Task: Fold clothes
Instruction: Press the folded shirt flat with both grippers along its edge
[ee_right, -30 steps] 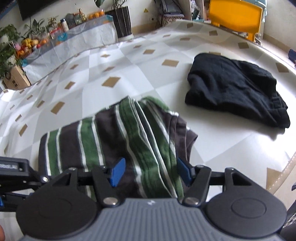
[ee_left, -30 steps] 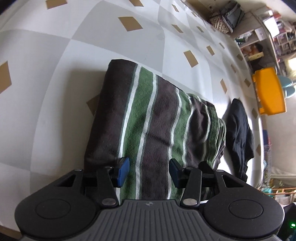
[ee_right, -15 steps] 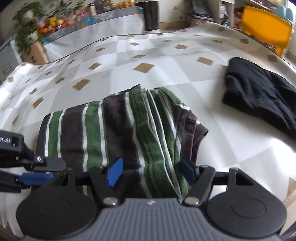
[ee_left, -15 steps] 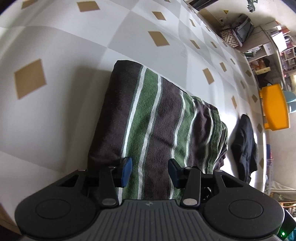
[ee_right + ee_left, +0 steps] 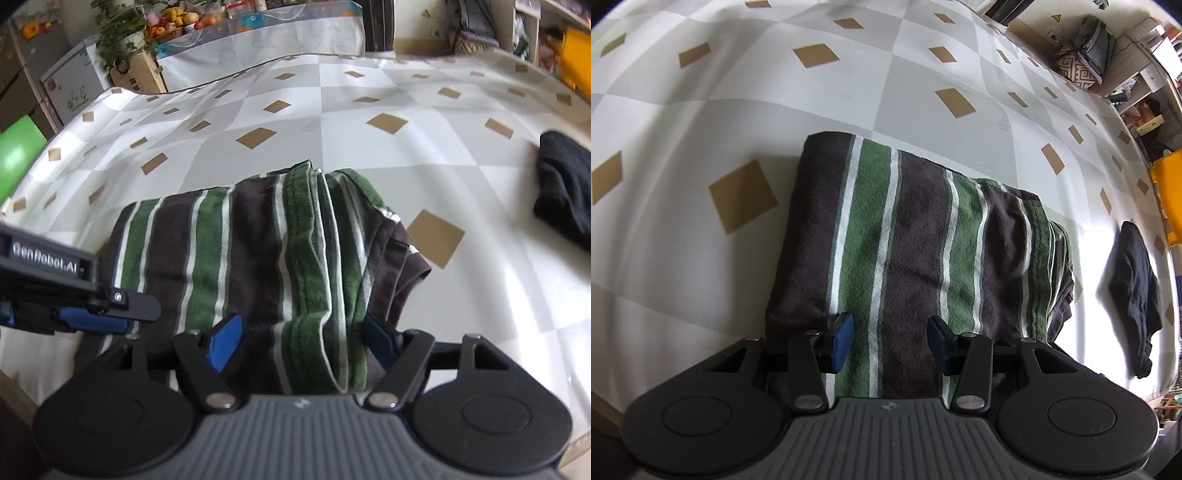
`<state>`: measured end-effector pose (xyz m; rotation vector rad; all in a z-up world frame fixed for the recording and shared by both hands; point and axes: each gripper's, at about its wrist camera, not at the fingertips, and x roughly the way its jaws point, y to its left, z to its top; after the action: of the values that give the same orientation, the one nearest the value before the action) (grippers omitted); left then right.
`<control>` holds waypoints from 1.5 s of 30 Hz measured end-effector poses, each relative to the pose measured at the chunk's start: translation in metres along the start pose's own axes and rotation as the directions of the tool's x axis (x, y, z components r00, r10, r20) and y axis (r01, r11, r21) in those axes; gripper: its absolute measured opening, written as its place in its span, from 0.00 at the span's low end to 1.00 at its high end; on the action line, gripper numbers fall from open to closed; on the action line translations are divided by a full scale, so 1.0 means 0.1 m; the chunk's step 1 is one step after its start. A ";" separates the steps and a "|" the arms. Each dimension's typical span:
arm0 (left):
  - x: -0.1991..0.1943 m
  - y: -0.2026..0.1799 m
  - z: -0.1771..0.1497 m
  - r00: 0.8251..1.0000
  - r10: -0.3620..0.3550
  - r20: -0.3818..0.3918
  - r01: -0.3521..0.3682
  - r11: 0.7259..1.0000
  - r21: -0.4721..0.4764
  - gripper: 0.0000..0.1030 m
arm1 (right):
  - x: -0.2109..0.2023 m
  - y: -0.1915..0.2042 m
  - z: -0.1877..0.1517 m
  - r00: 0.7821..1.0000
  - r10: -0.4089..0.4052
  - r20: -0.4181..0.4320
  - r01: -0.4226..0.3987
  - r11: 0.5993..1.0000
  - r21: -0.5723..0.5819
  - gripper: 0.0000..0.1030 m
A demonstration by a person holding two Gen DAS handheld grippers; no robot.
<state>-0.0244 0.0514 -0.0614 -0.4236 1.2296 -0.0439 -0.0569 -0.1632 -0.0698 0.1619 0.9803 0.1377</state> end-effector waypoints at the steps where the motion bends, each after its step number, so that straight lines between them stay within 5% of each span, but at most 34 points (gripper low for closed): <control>1: -0.02 -0.01 -0.01 1.000 0.015 0.006 -0.015 1.000 0.010 0.46 | -0.02 -0.03 0.01 1.000 0.001 -0.004 -0.001 1.000 0.028 0.68; 7: -0.09 -0.04 -0.12 0.997 0.069 0.024 -0.070 0.996 0.048 0.50 | -0.15 -0.15 0.02 0.998 -0.053 0.016 0.051 0.992 0.112 0.69; 24: -0.04 -0.15 -0.36 0.989 0.144 0.027 -0.147 0.974 0.170 0.56 | -0.10 -0.04 -0.07 0.976 -0.219 0.016 0.219 0.975 -0.026 0.76; 45: 0.03 -0.24 -0.48 0.982 0.186 0.040 -0.190 0.947 0.258 0.67 | -0.09 -0.16 -0.13 0.979 -0.195 -0.058 0.199 0.977 0.074 0.87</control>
<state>-0.0634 0.0146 -0.0686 -0.0760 1.2255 -0.0380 -0.0718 -0.1793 -0.0730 0.1336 1.0472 -0.0793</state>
